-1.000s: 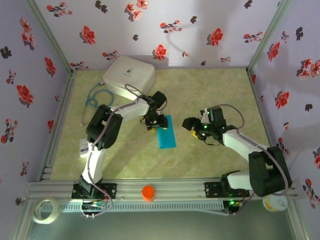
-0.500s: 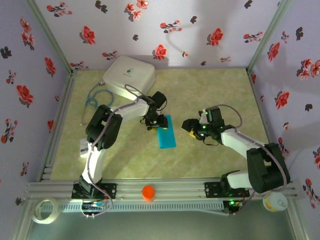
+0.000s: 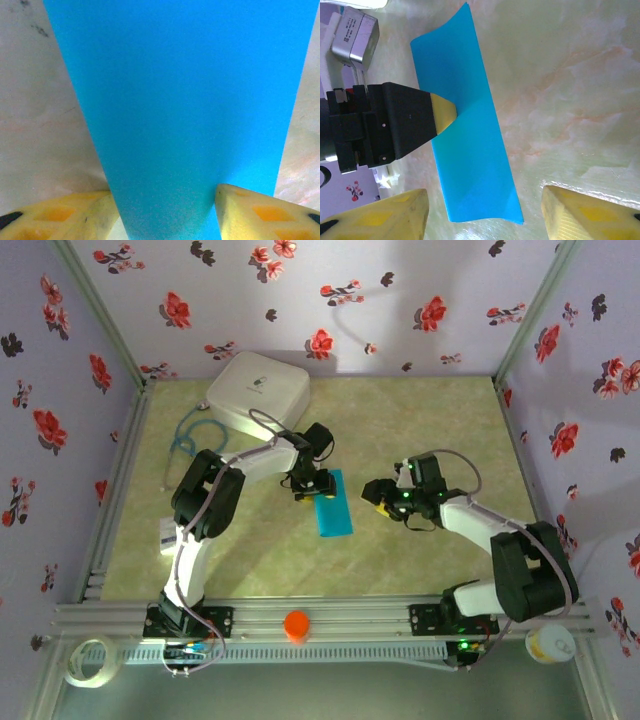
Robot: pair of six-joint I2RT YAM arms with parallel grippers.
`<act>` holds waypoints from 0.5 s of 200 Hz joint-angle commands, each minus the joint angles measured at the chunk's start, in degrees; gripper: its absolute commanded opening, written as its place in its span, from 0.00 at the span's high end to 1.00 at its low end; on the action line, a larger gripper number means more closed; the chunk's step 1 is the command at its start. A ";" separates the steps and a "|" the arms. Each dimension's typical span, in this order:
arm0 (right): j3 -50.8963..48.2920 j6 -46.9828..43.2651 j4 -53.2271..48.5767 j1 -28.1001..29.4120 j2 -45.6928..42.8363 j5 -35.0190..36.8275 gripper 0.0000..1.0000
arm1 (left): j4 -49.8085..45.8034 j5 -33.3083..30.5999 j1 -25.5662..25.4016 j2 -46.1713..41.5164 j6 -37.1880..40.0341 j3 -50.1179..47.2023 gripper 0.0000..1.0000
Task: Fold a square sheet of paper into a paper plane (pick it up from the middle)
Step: First fold the square sheet of paper in half at the center of the table.
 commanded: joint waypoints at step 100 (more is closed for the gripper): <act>2.02 -1.12 0.20 0.95 1.07 -0.62 0.39 | -1.95 -9.70 0.75 10.51 3.60 -5.16 0.45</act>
